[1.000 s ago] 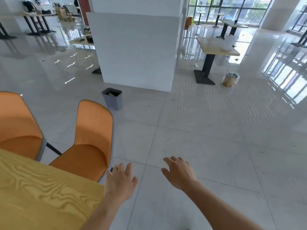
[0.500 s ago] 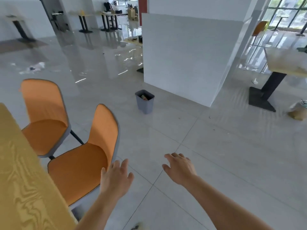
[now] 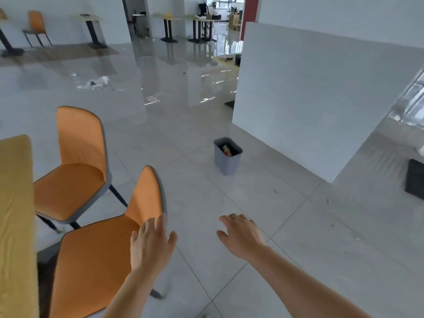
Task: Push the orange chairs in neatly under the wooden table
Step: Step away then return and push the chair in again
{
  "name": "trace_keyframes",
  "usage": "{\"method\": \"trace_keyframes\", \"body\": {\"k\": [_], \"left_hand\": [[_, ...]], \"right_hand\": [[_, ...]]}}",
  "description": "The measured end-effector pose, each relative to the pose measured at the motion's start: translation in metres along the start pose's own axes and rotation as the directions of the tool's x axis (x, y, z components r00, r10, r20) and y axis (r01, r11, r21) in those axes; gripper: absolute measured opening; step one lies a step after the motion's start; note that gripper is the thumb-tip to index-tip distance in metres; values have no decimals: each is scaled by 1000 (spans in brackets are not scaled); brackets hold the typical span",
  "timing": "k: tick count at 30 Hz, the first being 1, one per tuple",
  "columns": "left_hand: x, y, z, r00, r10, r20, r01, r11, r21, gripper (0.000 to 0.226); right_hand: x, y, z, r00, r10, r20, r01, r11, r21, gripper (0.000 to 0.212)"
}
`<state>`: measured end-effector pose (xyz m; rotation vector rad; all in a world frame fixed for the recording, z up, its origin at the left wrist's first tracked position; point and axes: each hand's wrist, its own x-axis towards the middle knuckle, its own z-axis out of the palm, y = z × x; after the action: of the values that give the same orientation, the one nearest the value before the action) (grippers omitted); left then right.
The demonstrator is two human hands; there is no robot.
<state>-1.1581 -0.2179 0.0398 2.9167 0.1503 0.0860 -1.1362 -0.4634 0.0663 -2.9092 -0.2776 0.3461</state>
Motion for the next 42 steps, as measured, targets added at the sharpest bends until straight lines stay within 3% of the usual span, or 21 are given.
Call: {"method": "trace_keyframes", "body": {"k": [9,14,21,27,32,36,42], "left_hand": [[90,18,2,974,-226,5,226,973,43,49],[119,32,15,911,-413,-19,413,909,58,52],[136,58,29,754,-653,-72,657,752,56,57],[153,59,29,624,-776,-93,781,623,41,54],[178,38,36,534,-842,-77,845,536,-3,50],[193,25,43,476,-878,-40,879,476,4,43],[215,12,50,362,-932,-13,931,362,-42,48]], "right_hand": [[135,20,-35,979,-200,51,201,980,-15,45],[218,26,-46,911,-401,96,406,913,-45,44],[297,18,-61,739,-648,182,670,736,-95,30],[339,-29,-56,560,-805,196,825,563,-48,41],[372,-76,-43,444,-878,180,893,451,-6,42],[390,-106,-38,306,-933,190,952,303,-44,33],[423,-142,-33,182,-954,239,983,179,-36,34]]}}
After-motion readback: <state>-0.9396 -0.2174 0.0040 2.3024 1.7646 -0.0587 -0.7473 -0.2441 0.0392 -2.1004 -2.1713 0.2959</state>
